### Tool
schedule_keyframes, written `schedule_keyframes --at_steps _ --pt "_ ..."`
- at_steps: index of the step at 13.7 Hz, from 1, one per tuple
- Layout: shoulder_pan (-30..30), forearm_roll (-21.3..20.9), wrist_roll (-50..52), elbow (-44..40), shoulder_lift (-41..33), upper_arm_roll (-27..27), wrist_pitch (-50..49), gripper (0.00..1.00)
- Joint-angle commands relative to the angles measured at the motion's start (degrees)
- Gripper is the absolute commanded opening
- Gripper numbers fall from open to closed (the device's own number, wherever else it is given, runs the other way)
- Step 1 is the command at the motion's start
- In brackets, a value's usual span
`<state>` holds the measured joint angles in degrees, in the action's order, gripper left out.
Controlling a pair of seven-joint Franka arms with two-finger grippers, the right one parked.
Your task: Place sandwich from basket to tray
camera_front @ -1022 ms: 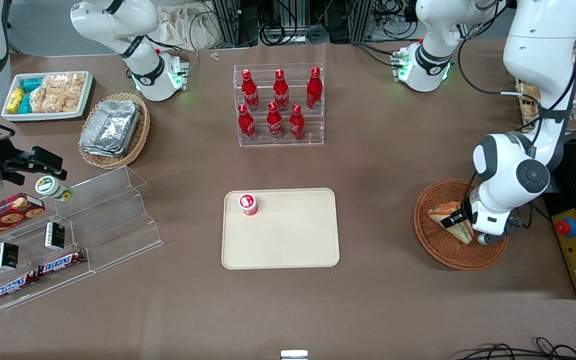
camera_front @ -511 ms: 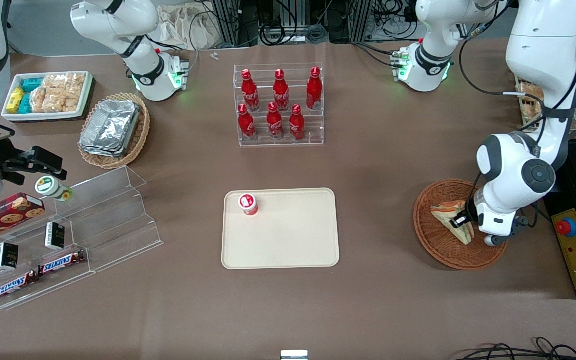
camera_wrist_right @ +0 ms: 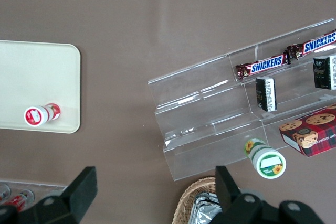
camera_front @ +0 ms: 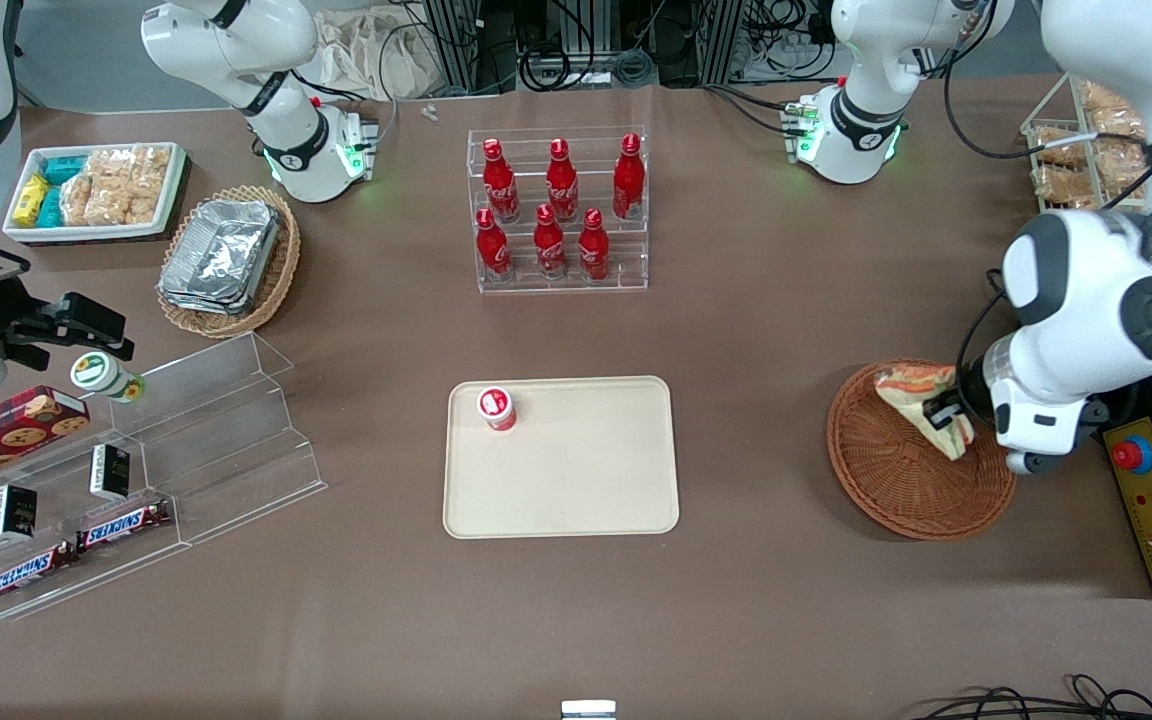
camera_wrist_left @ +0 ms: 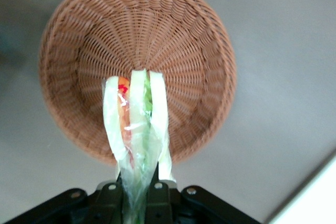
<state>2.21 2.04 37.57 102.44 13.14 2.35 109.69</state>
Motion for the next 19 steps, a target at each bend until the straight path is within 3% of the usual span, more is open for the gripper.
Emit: schedule_keyframes --at_steps 1,7,12,14,19 --pt "3.1 0.0 2.0 -11.6 1.0 -0.2 -13.0 0.05" --pt "10.8 0.4 0.4 -16.4 1.0 0.2 -17.0 0.06" --pt "12.4 -0.4 -3.7 -20.3 7.0 7.0 -16.7 0.06" --pt "13.6 -0.5 -4.1 -20.3 8.5 8.3 -16.4 0.0" --pt "18.9 -0.9 -8.7 -20.9 12.3 8.4 -10.2 0.0"
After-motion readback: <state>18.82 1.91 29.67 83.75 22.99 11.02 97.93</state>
